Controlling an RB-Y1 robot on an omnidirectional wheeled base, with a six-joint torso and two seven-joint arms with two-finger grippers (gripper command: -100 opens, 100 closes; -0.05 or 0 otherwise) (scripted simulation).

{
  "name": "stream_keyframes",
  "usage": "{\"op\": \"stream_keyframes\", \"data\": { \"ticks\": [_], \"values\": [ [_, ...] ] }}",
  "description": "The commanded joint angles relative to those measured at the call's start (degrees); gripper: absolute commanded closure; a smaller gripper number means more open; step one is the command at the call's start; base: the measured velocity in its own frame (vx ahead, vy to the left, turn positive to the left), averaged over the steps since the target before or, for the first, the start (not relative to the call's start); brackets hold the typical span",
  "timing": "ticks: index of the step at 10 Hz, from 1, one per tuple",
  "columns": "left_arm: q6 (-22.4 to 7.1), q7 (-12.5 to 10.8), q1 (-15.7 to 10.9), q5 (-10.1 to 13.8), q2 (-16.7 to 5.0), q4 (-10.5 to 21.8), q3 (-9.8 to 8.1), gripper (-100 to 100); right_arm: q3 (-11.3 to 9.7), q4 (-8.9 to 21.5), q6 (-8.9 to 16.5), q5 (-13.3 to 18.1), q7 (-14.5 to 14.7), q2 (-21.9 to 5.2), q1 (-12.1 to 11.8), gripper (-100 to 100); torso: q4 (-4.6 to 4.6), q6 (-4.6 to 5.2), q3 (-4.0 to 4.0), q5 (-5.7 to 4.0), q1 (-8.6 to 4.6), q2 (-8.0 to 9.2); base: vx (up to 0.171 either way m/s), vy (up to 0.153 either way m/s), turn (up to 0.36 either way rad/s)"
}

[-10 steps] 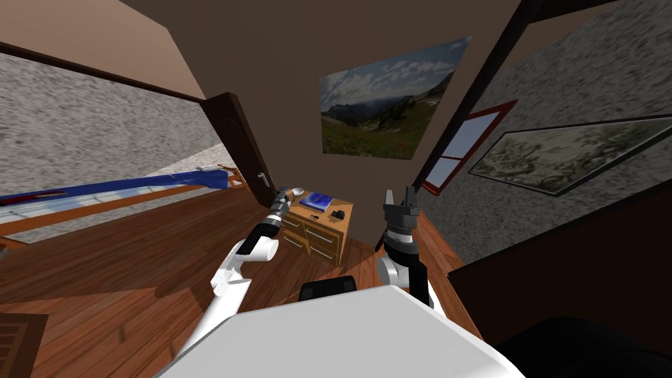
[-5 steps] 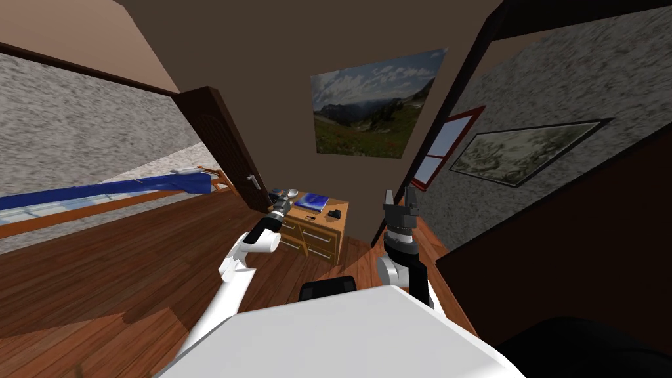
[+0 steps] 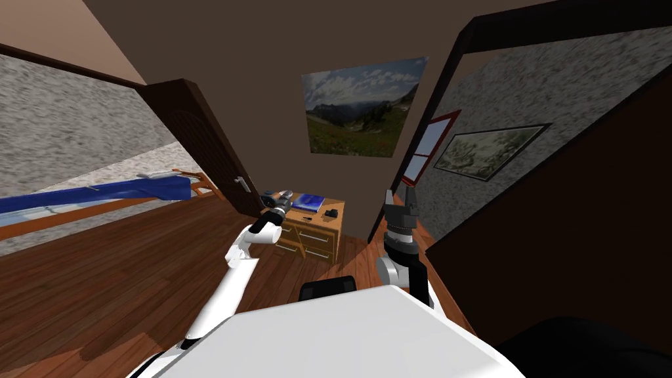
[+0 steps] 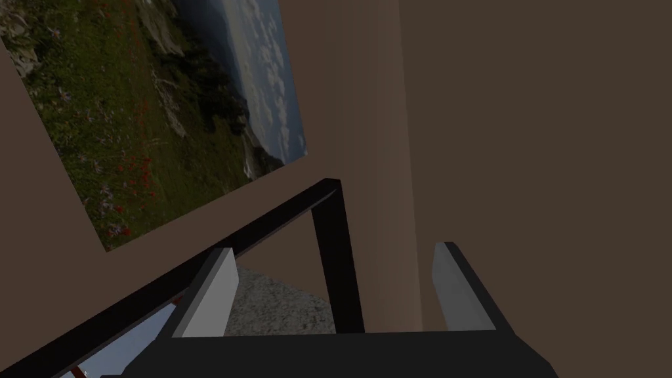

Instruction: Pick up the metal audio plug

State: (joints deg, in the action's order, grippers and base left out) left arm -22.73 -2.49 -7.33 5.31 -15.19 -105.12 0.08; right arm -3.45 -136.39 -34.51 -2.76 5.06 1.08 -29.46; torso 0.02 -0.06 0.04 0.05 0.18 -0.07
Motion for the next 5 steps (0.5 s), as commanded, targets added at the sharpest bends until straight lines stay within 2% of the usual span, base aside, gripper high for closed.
{"op": "stream_keyframes", "data": {
  "ticks": [1,2,3,4,5],
  "values": [
    [-2.63,0.07,-0.10,-0.06,0.08,-0.15,-0.03,-100,0.00,0.00,0.00,0.00,0.00,0.00,0.00,0,0.00,0.00,0.00,0.00,0.00,0.00,-0.003,0.020,0.004],
    [-4.50,0.40,-2.55,0.27,-0.28,2.28,-0.51,-100,0.00,0.00,0.00,0.00,0.00,0.00,0.00,0,0.00,-0.02,0.00,-0.01,-0.08,0.00,-0.005,0.020,-0.206],
    [-6.07,0.40,-2.55,0.27,-0.28,2.28,-0.51,-100,-0.01,0.00,0.00,0.00,0.00,0.00,0.01,0,0.00,0.04,0.00,-0.03,-0.10,0.00,-0.004,0.029,-0.175],
    [-6.70,0.40,-2.55,0.27,-0.28,2.28,-0.51,-100,0.00,0.00,0.00,0.00,0.00,0.00,0.00,0,0.00,0.00,0.00,-0.02,-0.09,-0.01,-0.003,0.018,-0.011],
    [-8.86,0.71,-4.86,0.61,-0.61,4.78,-1.04,-100,0.00,0.00,0.00,0.00,0.00,0.00,0.00,0,0.00,-0.02,0.00,-0.02,-0.10,0.00,0.002,0.026,-0.244]
  ]
}}
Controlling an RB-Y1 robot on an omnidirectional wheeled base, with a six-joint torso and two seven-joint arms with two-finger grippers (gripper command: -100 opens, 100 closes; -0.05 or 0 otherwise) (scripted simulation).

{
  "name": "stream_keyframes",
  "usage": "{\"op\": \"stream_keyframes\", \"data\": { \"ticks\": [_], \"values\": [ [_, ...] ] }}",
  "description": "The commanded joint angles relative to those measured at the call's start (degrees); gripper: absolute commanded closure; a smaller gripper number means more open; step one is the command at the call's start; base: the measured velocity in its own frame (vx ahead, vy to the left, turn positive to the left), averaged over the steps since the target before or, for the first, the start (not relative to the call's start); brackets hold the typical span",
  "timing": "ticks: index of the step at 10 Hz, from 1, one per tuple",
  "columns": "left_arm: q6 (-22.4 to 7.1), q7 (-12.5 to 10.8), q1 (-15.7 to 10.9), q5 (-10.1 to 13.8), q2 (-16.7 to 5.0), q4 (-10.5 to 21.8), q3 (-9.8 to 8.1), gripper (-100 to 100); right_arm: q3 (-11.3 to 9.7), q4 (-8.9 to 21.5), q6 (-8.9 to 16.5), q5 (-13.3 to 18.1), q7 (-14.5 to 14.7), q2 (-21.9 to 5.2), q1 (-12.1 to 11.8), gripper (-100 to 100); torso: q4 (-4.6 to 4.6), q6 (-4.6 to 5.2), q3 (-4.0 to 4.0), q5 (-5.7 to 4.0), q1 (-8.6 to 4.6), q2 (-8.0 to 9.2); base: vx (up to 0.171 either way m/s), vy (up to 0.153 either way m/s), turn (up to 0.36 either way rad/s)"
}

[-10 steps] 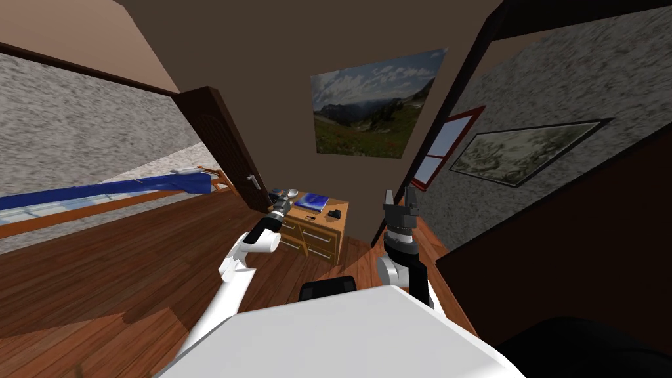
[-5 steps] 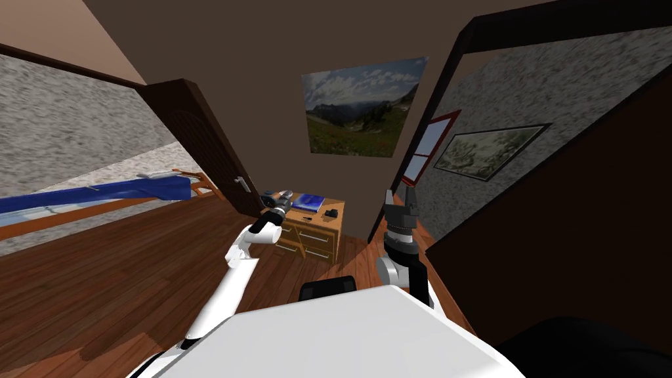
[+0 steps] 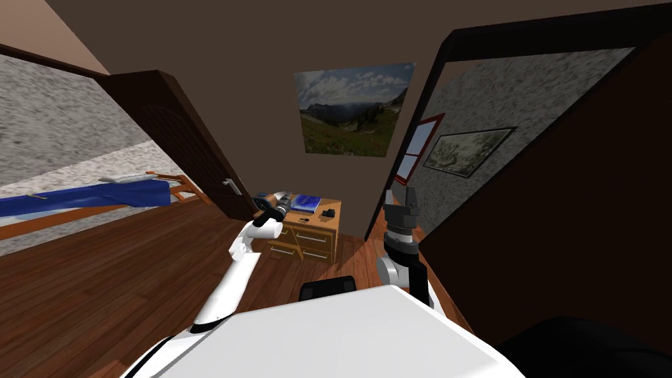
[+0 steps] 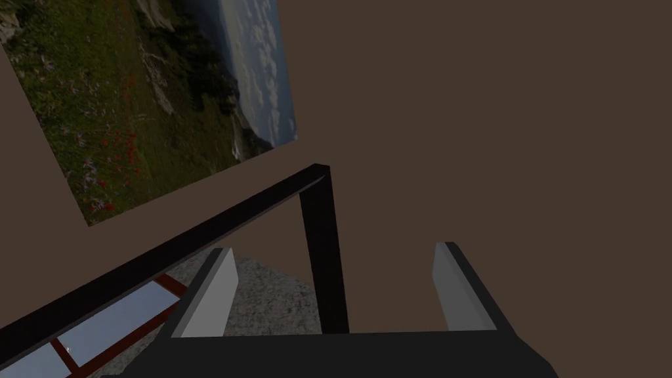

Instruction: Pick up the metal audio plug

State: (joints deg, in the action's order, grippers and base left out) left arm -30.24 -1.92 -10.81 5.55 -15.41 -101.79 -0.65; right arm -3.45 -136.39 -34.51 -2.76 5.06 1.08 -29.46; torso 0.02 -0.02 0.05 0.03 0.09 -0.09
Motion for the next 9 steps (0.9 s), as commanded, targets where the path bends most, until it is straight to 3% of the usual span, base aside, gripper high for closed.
{"op": "stream_keyframes", "data": {
  "ticks": [1,2,3,5,6,8,9],
  "values": [
    [-2.86,0.14,-1.37,0.38,-0.39,1.46,-0.31,-100,0.00,0.00,0.00,0.00,0.00,0.00,0.00,0,0.00,0.00,0.00,0.00,0.00,0.00,-0.001,0.037,-0.145],
    [-3.22,0.14,-1.37,0.38,-0.39,1.46,-0.31,-100,0.01,0.00,0.00,0.00,0.00,0.00,-0.01,0,0.00,-0.06,0.00,0.01,0.04,0.01,-0.005,0.019,0.016],
    [-5.43,0.44,-3.55,0.73,-0.68,4.03,-0.88,-100,0.01,0.00,0.00,0.00,0.00,0.00,-0.01,0,0.00,-0.07,-0.01,0.01,0.00,0.02,-0.001,0.025,-0.191],
    [-7.18,0.44,-3.55,0.73,-0.68,4.03,-0.88,-100,0.00,0.00,0.00,0.00,0.00,0.00,-0.01,0,0.00,-0.05,0.00,0.01,0.01,0.00,0.000,0.024,-0.097],
    [-9.26,0.72,-5.56,1.09,-0.93,6.65,-1.49,-100,0.01,0.00,0.00,0.00,0.00,0.00,-0.01,0,0.00,-0.08,-0.01,0.00,-0.02,0.01,-0.001,0.027,-0.206],
    [-11.05,0.72,-5.56,1.09,-0.93,6.65,-1.49,-100,0.01,0.00,0.00,0.00,0.00,0.00,-0.01,0,0.00,-0.07,0.00,0.01,0.02,0.00,0.000,0.024,-0.076],
    [-13.38,0.98,-7.41,1.46,-1.14,9.32,-2.15,-100,0.01,0.00,0.00,0.00,0.00,0.00,-0.01,0,0.00,-0.08,0.00,0.00,-0.02,0.00,0.009,0.020,-0.212]
  ]
}}
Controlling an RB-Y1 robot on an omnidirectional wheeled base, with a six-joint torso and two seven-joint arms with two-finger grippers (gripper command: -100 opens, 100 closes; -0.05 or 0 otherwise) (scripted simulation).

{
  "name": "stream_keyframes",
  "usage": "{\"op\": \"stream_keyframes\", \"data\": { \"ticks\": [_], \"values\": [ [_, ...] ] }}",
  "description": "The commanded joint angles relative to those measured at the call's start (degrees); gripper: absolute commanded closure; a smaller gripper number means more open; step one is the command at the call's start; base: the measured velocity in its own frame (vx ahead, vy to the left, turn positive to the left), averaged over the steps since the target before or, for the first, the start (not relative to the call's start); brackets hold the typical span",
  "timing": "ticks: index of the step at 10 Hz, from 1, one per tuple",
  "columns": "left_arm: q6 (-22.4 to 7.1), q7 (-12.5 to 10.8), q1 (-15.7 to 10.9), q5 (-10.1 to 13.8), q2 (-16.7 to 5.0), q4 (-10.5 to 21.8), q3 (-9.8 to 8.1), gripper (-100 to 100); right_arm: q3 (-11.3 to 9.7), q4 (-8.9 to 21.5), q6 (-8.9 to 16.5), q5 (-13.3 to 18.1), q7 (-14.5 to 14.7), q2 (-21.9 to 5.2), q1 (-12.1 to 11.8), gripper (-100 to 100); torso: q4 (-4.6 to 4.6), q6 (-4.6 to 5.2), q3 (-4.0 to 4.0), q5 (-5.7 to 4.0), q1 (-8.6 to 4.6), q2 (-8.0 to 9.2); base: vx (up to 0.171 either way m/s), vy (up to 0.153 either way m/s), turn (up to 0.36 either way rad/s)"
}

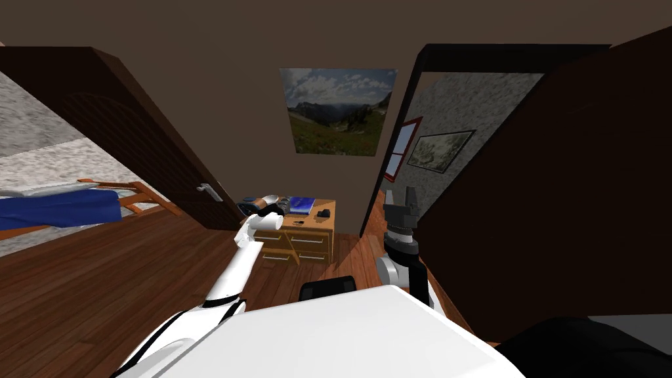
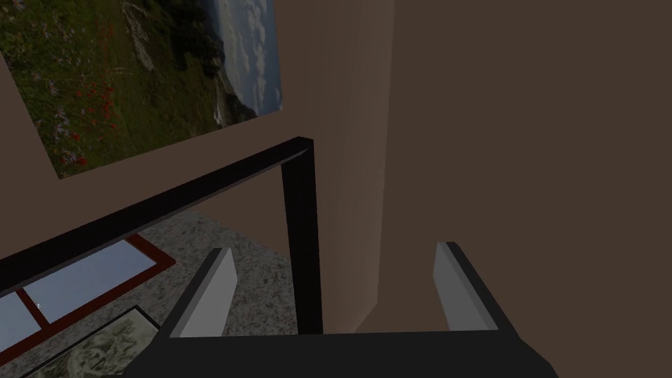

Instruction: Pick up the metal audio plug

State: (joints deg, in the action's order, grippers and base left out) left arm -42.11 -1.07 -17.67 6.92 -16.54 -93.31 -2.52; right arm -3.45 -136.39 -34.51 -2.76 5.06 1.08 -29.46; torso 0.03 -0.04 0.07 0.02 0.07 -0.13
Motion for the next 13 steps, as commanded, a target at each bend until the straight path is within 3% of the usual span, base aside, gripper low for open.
{"op": "stream_keyframes", "data": {
  "ticks": [1,4,6,7,8,9,10,13],
  "values": [
    [-2.86,0.13,-0.56,0.09,-0.01,0.83,-0.28,-100,0.00,0.00,0.00,0.00,0.00,0.00,0.00,0,0.00,0.00,0.00,0.00,0.00,0.00,0.004,0.028,-0.157],
    [-8.00,0.59,-3.73,0.83,-0.33,6.10,-1.68,-100,0.01,0.00,0.00,0.00,0.00,0.00,-0.01,0,0.01,-0.06,0.00,0.02,0.07,-0.01,0.012,0.036,-0.189],
    [-10.08,0.59,-3.73,0.83,-0.33,6.22,-1.68,-100,0.01,0.00,0.00,0.00,0.00,0.00,-0.01,0,0.01,-0.07,0.02,0.02,0.06,-0.03,0.008,0.027,-0.048],
    [-12.24,0.78,-5.06,1.20,-0.45,8.91,-2.43,-100,0.01,0.00,0.00,0.00,0.00,0.00,-0.01,0,0.00,-0.07,0.00,0.01,0.01,0.00,0.009,0.017,-0.178],
    [-13.43,0.78,-5.06,1.20,-0.45,8.91,-2.43,-100,0.00,0.00,0.00,0.00,0.00,0.00,0.00,0,0.01,-0.02,0.01,0.00,-0.01,-0.01,0.013,0.024,-0.142],
    [-15.43,0.96,-6.21,1.57,-0.58,11.52,-3.18,-100,0.00,0.00,0.00,0.00,0.00,0.00,-0.01,0,0.01,-0.06,0.01,0.00,0.00,-0.02,0.019,0.033,-0.226],
    [-16.62,0.96,-6.21,1.57,-0.58,11.58,-3.18,-100,0.00,0.00,0.00,0.00,0.00,0.00,-0.01,0,0.01,-0.03,0.02,0.01,0.04,-0.04,0.016,0.037,-0.102],
    [-21.03,1.25,-8.04,2.29,-0.88,16.74,-4.72,-100,0.01,0.00,0.00,0.00,0.00,0.00,-0.01,0,0.02,-0.08,0.04,0.02,0.04,-0.06,0.024,0.031,-0.145]
  ]
}}
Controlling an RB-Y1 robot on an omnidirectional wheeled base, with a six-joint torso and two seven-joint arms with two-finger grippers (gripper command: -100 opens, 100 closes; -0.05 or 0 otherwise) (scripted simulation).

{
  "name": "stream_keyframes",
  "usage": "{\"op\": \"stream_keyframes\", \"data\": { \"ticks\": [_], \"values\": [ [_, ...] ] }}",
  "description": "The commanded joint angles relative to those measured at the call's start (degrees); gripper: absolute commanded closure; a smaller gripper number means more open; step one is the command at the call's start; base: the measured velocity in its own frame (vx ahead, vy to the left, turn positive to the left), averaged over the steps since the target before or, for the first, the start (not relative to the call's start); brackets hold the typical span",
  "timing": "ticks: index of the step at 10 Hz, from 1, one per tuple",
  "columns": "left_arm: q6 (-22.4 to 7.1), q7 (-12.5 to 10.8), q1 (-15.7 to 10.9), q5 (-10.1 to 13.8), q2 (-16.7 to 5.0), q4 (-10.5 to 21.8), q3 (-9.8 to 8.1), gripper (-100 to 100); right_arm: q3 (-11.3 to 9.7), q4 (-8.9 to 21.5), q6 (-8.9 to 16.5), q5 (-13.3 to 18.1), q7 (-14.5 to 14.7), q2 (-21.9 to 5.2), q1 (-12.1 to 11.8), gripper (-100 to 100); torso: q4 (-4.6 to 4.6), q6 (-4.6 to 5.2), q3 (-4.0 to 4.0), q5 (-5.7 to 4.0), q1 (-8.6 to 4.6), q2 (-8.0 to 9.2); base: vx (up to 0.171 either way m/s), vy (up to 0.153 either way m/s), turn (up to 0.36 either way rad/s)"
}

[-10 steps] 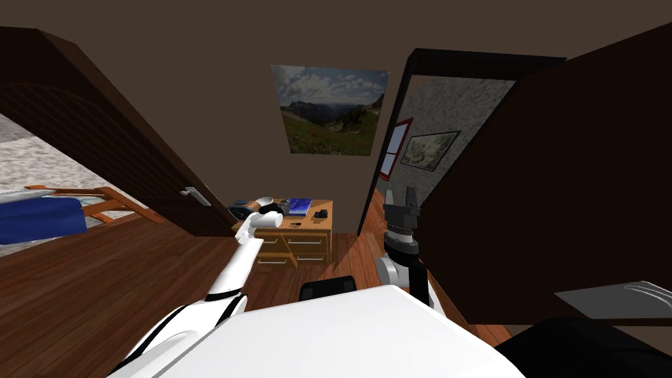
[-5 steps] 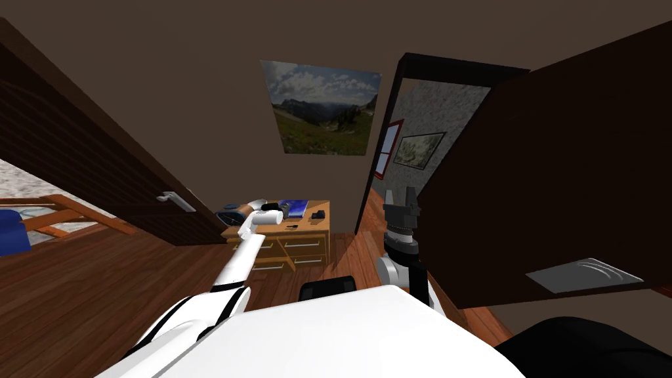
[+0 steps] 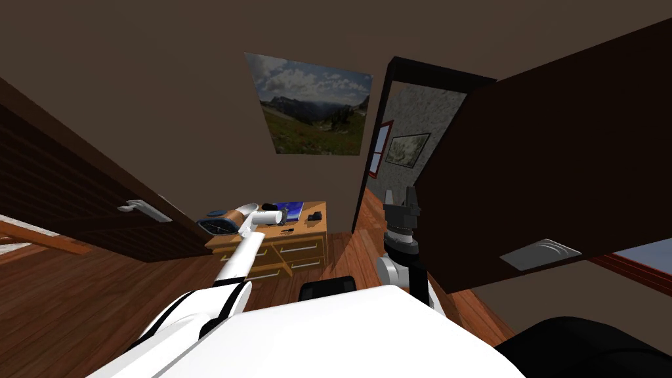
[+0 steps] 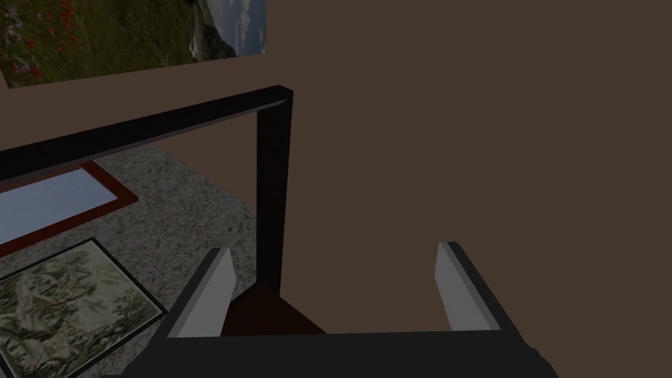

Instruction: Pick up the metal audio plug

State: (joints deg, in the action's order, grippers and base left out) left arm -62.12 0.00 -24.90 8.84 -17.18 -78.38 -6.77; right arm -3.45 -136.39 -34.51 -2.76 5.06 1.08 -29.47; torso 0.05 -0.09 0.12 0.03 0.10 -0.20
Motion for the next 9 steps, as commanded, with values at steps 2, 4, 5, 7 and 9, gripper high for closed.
{"op": "stream_keyframes", "data": {
  "ticks": [2,4,5,7,9],
  "values": [
    [-4.33,0.30,-1.49,0.71,-0.46,4.20,-1.23,-100,0.00,0.00,0.00,0.00,0.00,0.00,-0.01,0,0.00,-0.04,0.00,0.00,0.00,0.01,0.023,0.027,-0.139],
    [-7.00,0.39,-2.05,1.04,-0.73,6.64,-1.98,-100,0.00,0.00,0.00,0.00,0.00,0.00,-0.01,0,0.00,-0.04,0.00,0.00,-0.01,0.00,0.025,0.029,-0.108],
    [-7.60,0.39,-2.05,1.04,-0.73,6.64,-1.98,-100,0.00,0.00,0.00,0.00,0.00,0.00,0.00,0,0.00,-0.02,0.01,0.00,0.00,-0.01,0.023,0.025,-0.077],
    [-9.89,0.47,-2.49,1.36,-1.03,8.89,-2.71,-100,0.00,0.00,0.00,0.00,0.00,0.00,0.00,0,0.01,-0.02,0.01,0.00,-0.03,-0.01,0.025,0.023,-0.102],
    [-11.99,0.53,-2.83,1.66,-1.36,11.01,-3.42,-100,0.00,0.00,0.00,0.00,0.00,0.00,-0.01,0,0.00,-0.02,0.01,0.00,-0.01,-0.02,0.027,0.027,-0.103]
  ]
}}
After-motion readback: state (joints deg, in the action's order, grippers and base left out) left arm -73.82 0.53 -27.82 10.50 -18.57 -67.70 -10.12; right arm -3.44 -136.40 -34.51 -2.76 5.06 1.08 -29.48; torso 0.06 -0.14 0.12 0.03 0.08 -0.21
